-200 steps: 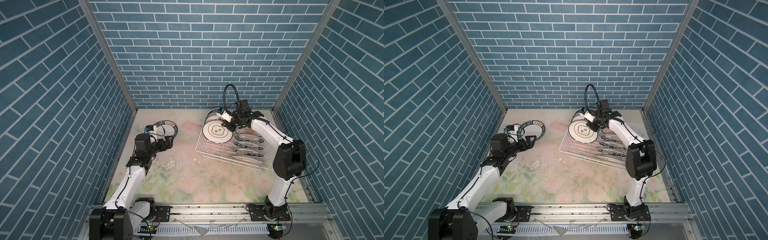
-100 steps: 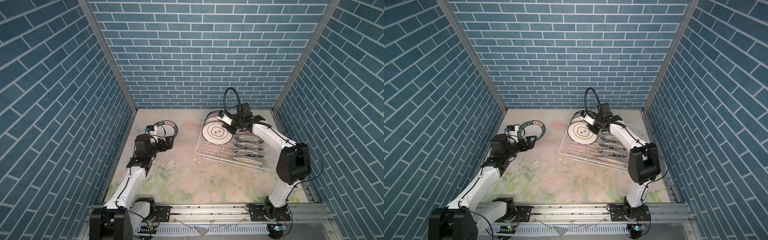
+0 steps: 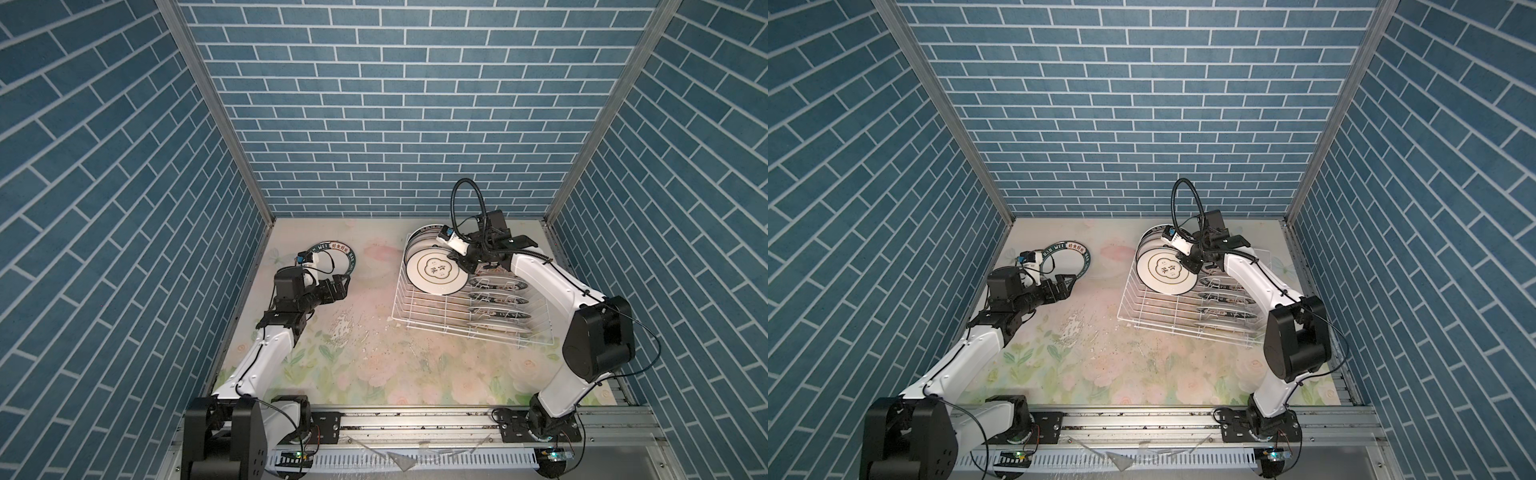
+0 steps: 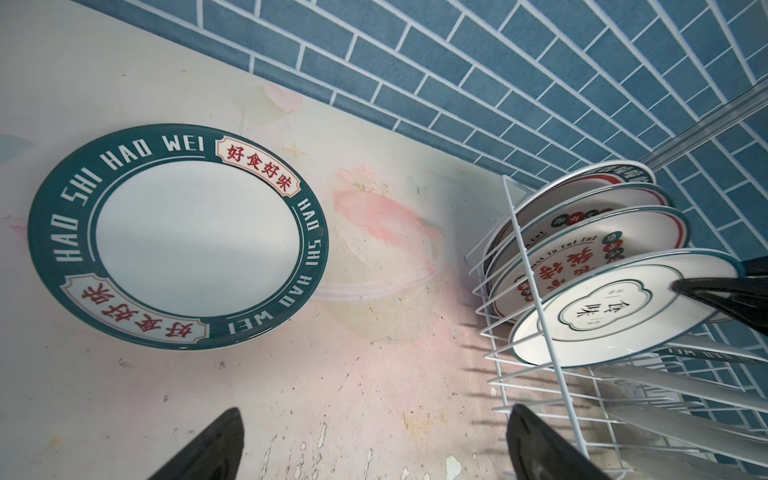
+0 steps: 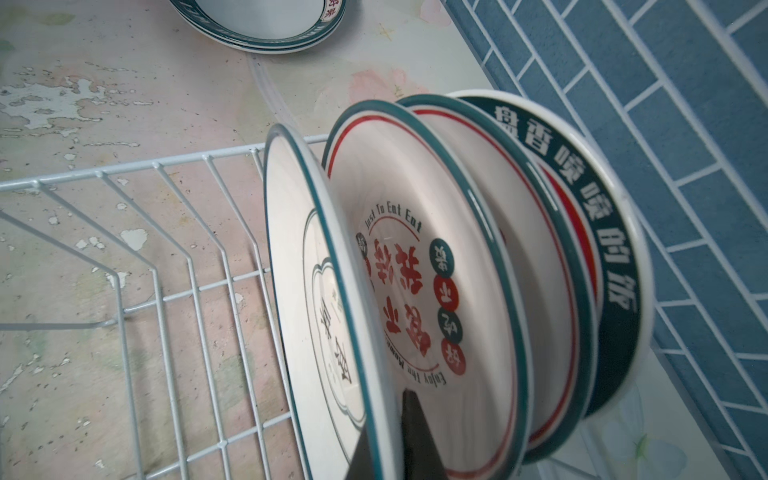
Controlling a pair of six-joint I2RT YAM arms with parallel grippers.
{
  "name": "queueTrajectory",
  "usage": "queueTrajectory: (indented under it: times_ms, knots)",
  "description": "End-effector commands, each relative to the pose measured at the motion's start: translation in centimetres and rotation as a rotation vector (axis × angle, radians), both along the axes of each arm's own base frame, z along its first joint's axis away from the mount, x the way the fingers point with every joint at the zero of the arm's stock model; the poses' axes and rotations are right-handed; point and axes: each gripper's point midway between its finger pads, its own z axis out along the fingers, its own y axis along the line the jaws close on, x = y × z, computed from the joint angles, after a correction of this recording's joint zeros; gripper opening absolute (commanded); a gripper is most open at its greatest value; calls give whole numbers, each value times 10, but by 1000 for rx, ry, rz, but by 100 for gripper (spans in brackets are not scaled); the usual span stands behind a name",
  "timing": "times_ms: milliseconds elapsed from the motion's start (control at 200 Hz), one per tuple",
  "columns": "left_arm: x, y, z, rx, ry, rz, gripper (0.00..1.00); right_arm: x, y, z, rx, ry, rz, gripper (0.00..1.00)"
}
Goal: Unload the plates from the dish rack
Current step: 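Close the right gripper on the white flower-logo plate and lift it toward the left gripper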
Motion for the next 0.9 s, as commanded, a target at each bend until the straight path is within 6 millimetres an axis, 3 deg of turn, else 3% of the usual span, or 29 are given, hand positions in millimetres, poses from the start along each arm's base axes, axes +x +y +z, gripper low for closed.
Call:
queueTrajectory:
  times_ms: [0, 145, 325, 455, 640, 760, 895]
  knots:
    - [3, -6, 12, -26, -23, -18, 99, -30, 3, 20, 57, 27, 21, 0]
    - [5, 1, 10, -2, 24, 18, 99, -44, 3, 43, 108, -3, 38, 0]
    - [7, -7, 14, -32, 27, -17, 99, -52, 1, 77, 183, -75, 24, 0]
    - [7, -19, 20, -57, 10, -62, 99, -36, -2, 123, 331, -189, -82, 0]
    - [6, -39, 45, -131, -78, -122, 99, -11, -2, 180, 723, -187, -233, 0]
    - [6, -50, 59, -148, -127, -145, 99, 3, -3, 195, 982, -117, -329, 0]
    - [6, -55, 78, -206, -201, -153, 99, 21, 2, 186, 1183, 82, -419, 0]
